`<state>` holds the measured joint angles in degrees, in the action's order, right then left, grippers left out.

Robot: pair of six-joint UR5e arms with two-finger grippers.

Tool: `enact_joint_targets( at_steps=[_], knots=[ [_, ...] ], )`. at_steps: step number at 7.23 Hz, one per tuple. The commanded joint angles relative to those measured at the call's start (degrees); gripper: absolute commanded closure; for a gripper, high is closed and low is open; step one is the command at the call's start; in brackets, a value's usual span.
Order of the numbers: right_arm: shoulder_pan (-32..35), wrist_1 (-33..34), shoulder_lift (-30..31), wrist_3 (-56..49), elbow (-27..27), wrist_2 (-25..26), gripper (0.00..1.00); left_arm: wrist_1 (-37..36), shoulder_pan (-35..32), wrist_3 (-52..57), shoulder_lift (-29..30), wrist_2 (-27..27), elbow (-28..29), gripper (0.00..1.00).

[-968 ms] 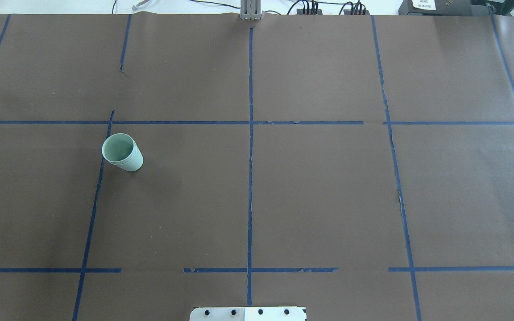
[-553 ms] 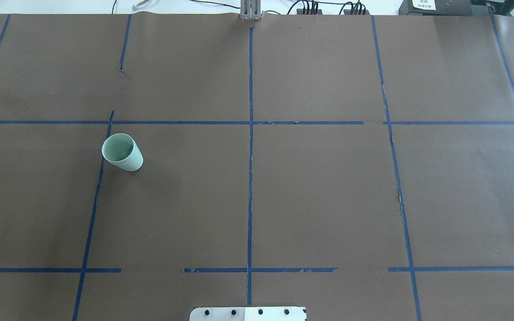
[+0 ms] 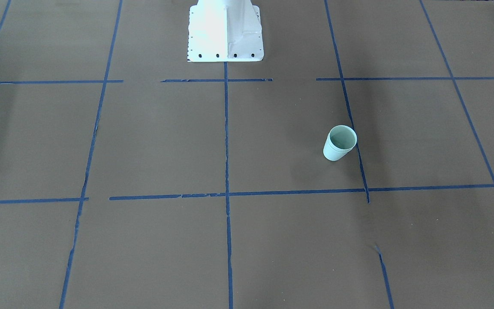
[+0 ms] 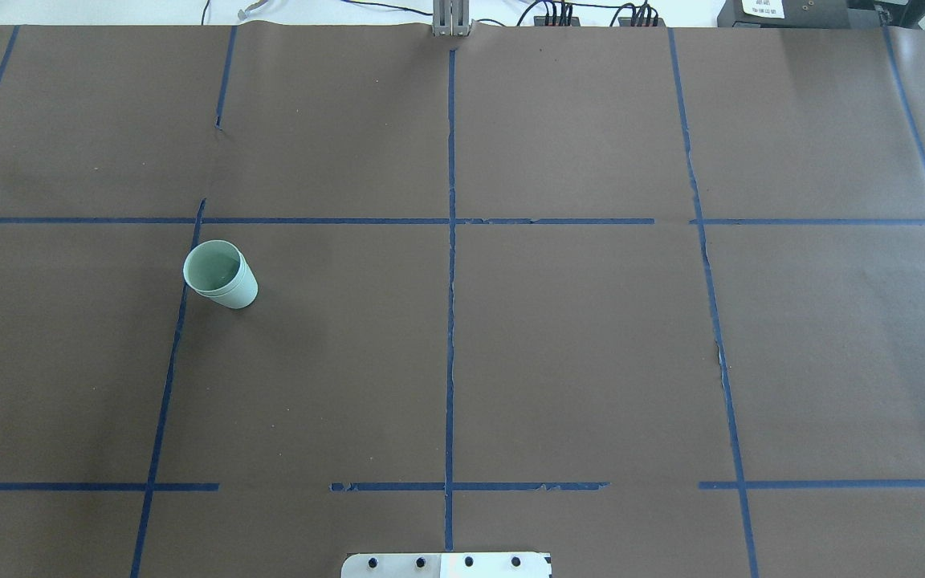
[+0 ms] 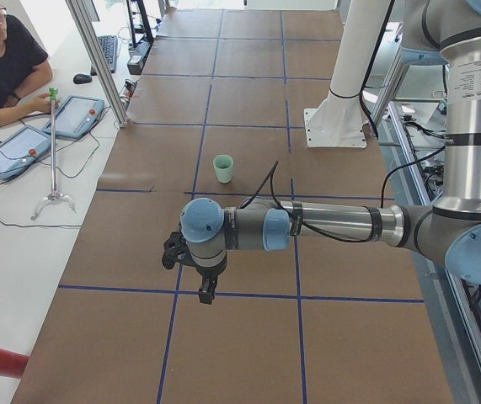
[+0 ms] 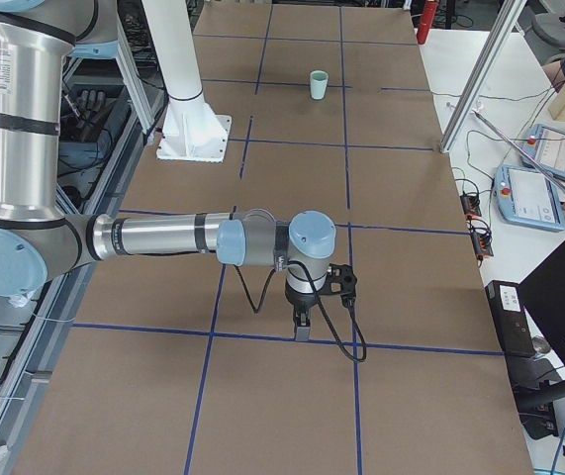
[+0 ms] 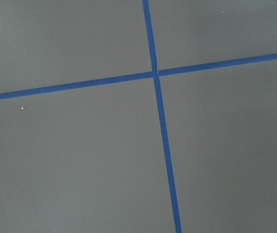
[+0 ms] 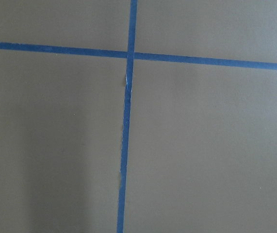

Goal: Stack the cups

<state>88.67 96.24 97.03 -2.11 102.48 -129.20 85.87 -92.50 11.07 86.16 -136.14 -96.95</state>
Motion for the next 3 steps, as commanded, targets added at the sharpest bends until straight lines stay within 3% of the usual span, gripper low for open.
enact_joint_targets(
  at_steps=[1,3],
  knots=[
    [0.0,0.0,0.0,0.0,0.0,0.0,0.0,0.0,0.0,0.0,0.1,0.3,0.1,0.0],
    [0.0,0.0,0.0,0.0,0.0,0.0,0.0,0.0,0.0,0.0,0.4,0.3,0.1,0.0]
  ],
)
